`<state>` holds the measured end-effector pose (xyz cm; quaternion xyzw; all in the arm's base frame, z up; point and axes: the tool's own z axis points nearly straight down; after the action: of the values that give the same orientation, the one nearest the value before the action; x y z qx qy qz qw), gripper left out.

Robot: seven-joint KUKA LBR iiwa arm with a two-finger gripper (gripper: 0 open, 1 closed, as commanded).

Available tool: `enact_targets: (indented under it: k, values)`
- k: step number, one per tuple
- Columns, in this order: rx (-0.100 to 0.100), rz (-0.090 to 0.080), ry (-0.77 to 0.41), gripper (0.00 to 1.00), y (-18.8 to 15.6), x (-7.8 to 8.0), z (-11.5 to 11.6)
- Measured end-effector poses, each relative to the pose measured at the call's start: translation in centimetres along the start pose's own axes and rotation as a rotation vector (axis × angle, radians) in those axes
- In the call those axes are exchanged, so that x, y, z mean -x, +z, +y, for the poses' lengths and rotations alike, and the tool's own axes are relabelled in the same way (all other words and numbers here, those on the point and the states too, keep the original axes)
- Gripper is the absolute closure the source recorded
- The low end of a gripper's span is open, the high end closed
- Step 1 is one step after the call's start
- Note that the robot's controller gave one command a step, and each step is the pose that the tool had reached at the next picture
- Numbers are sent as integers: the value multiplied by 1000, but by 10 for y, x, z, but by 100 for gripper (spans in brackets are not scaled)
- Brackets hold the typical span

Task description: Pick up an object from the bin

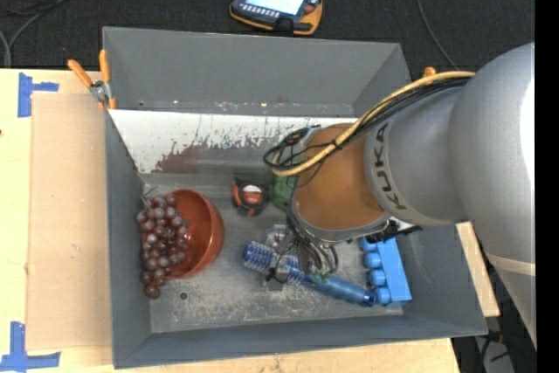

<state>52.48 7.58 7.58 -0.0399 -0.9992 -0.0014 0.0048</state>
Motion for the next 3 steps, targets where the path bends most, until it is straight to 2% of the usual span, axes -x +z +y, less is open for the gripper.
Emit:
enact_targets:
  k: [1, 2, 3]
  values:
    - [-1, 7, -6, 100, -92, -17, -10]
    - [0, 6, 35, 100, -103, 3, 0]
    - [-1, 8, 3, 100, -202, -8, -8]
